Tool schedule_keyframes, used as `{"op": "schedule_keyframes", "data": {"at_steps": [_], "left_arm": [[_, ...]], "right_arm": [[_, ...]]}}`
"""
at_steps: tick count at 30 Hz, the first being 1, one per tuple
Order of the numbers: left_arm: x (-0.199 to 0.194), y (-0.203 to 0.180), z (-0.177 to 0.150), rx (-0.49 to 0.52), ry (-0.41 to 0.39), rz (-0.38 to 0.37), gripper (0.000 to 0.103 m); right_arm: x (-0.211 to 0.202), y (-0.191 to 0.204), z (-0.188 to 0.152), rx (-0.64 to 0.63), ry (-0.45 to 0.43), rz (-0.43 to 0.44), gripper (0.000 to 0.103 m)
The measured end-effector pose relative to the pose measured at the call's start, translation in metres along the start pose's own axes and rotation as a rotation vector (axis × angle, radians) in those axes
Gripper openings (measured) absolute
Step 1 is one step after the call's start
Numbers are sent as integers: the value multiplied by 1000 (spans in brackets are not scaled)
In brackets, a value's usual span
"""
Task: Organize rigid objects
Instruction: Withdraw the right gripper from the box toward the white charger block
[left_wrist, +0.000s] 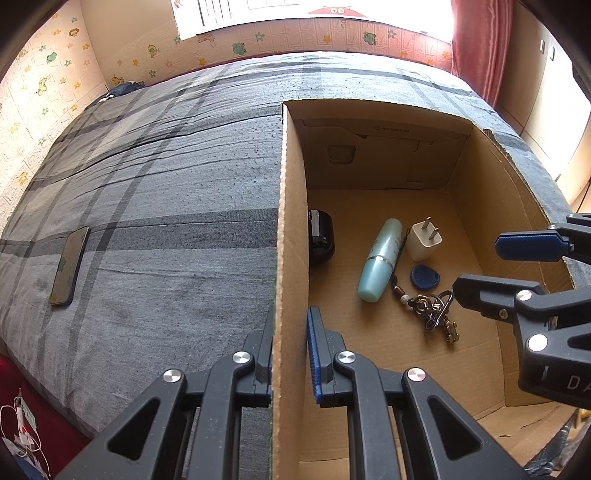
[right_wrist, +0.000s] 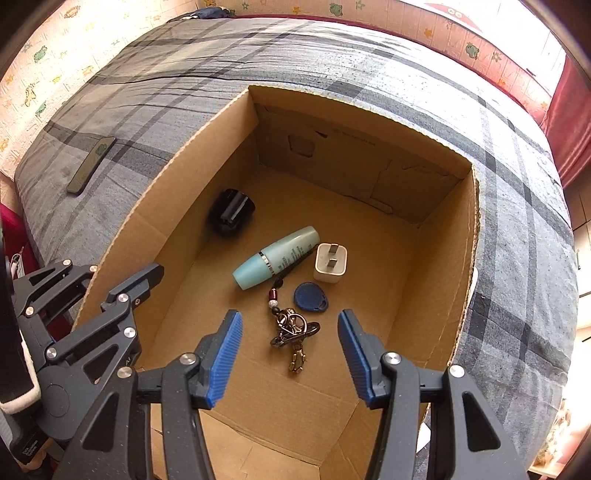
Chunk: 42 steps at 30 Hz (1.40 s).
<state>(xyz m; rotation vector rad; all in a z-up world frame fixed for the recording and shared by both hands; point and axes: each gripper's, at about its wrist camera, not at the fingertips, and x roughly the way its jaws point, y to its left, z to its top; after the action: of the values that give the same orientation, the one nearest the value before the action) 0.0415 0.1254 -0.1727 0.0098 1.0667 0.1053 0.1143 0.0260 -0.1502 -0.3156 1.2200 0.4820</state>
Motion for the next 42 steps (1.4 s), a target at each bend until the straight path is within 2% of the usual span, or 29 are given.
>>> {"op": "schedule_keyframes", "data": {"at_steps": [3,5,8,12,16,28,42], "left_arm": [[0,0,0,1,1,1,15],[0,0,0,1,1,1,15],[0,0,0,1,1,2,15],[0,-1,0,2,2,3,15],[1,-1,1,1,2,4,15],[1,-1,1,1,2,4,15],[0,-2,1,3,3,6,15]], "right_arm": [[-8,0,0,1,-13,-4,59],[-12,-1,0,3,-24,-20,71],[-19,-2,1,9,-43,-19,83],[-33,-5,1,25,-77,-31,85],[-50,-14,1,63,-104,-30,103],[-88,-49,-5,148,-154,-62,103],[-96,-120,-31,287,-143,-140,103]]}}
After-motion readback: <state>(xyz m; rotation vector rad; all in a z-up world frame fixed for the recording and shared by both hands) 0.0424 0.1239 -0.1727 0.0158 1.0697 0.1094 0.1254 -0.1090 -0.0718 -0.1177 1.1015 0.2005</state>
